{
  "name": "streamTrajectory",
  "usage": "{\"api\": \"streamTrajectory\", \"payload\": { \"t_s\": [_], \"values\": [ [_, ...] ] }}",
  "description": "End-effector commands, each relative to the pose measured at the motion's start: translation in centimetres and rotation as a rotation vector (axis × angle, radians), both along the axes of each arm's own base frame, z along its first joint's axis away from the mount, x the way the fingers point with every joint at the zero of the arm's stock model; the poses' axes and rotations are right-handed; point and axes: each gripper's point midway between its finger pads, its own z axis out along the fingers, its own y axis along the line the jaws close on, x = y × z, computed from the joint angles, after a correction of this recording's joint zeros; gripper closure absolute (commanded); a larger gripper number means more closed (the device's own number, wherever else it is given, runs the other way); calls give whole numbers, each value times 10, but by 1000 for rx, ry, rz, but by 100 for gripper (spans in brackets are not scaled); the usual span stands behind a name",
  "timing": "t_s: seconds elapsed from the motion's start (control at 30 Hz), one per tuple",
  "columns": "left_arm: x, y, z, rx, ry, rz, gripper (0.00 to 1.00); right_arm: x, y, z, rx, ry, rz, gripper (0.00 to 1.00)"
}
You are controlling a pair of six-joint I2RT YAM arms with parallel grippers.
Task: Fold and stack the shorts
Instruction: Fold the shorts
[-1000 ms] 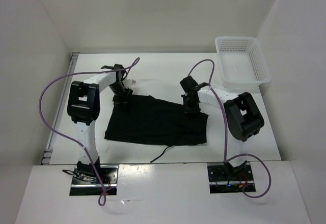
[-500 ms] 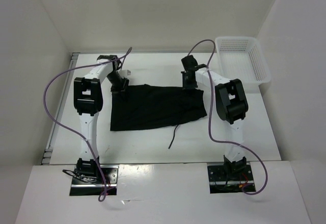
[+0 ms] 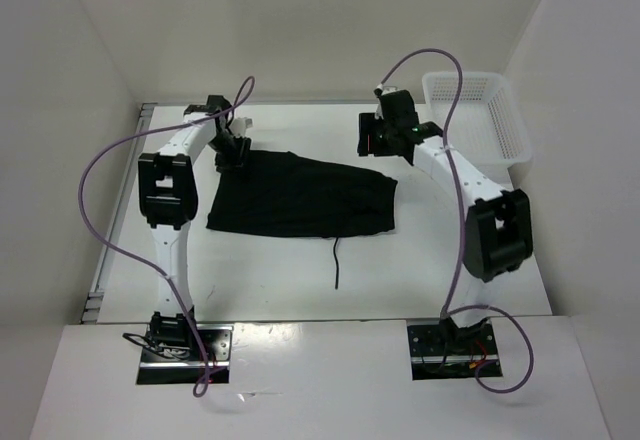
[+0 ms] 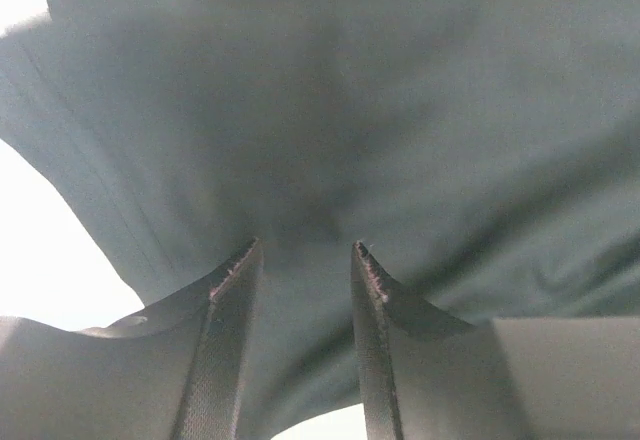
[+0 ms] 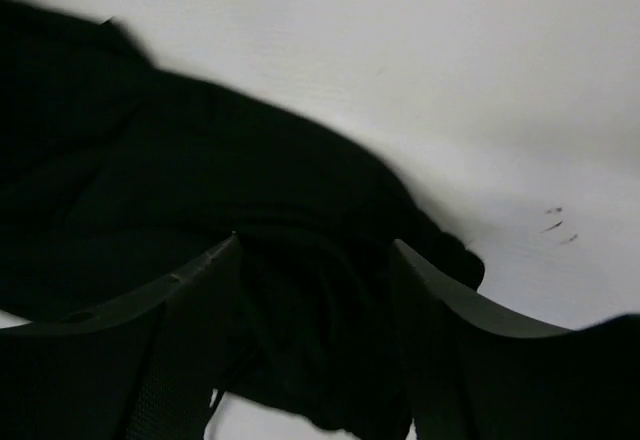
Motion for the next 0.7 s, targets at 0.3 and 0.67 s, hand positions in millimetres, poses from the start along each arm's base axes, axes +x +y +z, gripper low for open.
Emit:
{"api": "streamTrajectory", "payload": {
  "t_s": [0.3, 0.67],
  "values": [
    [-87, -5, 39, -35, 60, -36, 51, -93, 29, -36, -160, 73, 218, 19],
    [-139, 4, -3, 6, 201, -29, 51, -109, 13, -67, -290, 140, 288, 39]
  ]
}}
